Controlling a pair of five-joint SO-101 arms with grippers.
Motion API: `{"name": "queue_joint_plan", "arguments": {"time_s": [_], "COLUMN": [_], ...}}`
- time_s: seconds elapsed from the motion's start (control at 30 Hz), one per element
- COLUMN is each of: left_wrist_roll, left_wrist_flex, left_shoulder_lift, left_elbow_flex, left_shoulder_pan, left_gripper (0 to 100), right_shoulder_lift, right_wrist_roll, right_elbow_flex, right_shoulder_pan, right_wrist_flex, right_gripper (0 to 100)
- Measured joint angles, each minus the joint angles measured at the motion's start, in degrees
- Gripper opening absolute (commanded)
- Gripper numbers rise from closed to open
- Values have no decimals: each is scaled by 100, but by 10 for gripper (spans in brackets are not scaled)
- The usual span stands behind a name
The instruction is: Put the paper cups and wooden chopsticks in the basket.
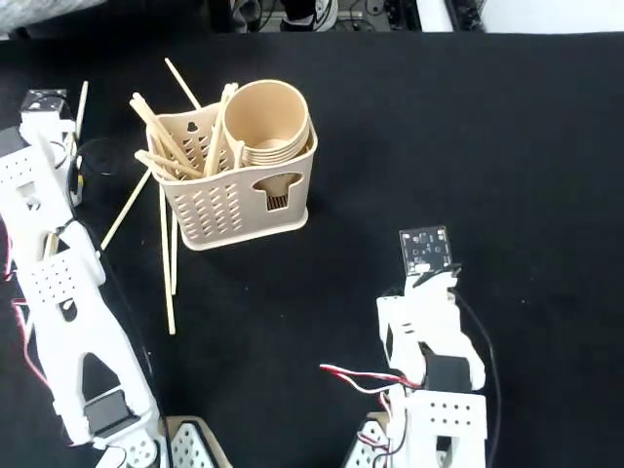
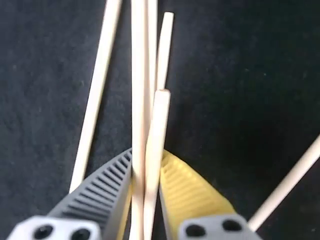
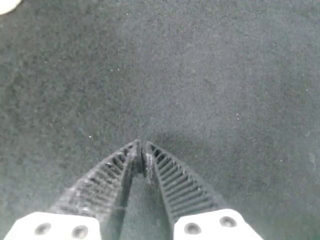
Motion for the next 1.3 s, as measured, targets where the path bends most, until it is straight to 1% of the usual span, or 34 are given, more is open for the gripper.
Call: {"name": "queue_joint_plan", "arguments": {"time_s": [0.2, 0.3, 0.37, 0.57, 0.67, 0.87, 1.03, 1.13, 1.3], "left_wrist_roll": [1073, 1741, 2066, 2171, 2198, 2198, 2585, 2752, 2796], "left_wrist_flex": [114, 114, 114, 114, -176, -1354, -2567, -3429, -4897], "left_shoulder_lift": [-730, -1644, -2453, -5064, -6154, -7824, -9187, -10145, -11991], "left_elbow_flex": [563, 1327, 2075, 4510, 5389, 6822, 8229, 9213, 11042], "left_shoulder_pan": [-26, -35, -26, 325, 396, 404, 563, 782, 1275], "left_gripper": [29, 29, 29, 29, 29, 29, 29, 29, 29], "right_shoulder_lift": [0, 0, 0, 0, 0, 0, 0, 0, 0], "right_wrist_roll": [0, 0, 0, 0, 0, 0, 0, 0, 0], "right_elbow_flex": [0, 0, 0, 0, 0, 0, 0, 0, 0], "right_shoulder_pan": [0, 0, 0, 0, 0, 0, 0, 0, 0], "right_wrist_flex": [0, 0, 0, 0, 0, 0, 0, 0, 0], "right_gripper": [12, 12, 12, 12, 12, 12, 12, 12, 12]}}
